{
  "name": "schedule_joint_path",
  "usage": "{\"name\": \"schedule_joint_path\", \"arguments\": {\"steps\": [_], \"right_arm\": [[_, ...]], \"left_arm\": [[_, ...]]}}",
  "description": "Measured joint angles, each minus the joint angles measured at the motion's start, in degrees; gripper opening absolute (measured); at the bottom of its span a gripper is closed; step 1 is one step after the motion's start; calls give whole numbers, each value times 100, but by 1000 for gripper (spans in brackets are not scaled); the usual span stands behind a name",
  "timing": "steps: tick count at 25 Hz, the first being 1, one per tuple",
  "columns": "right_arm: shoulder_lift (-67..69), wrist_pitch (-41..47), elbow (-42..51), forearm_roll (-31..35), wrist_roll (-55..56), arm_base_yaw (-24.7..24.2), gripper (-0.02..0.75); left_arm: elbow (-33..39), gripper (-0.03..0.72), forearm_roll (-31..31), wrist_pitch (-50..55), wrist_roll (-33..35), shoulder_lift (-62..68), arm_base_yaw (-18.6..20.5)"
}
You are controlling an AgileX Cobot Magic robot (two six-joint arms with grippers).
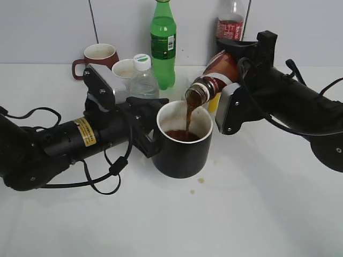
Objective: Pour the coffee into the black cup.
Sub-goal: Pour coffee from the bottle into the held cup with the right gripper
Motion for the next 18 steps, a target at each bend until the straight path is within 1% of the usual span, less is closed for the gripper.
{"name": "schedule_joint_path", "arguments": {"steps": [18], "right_arm": [[0,-30,-102,0,-462,0,504]], "left_arm": [[0,53,6,0,0,0,0]]}}
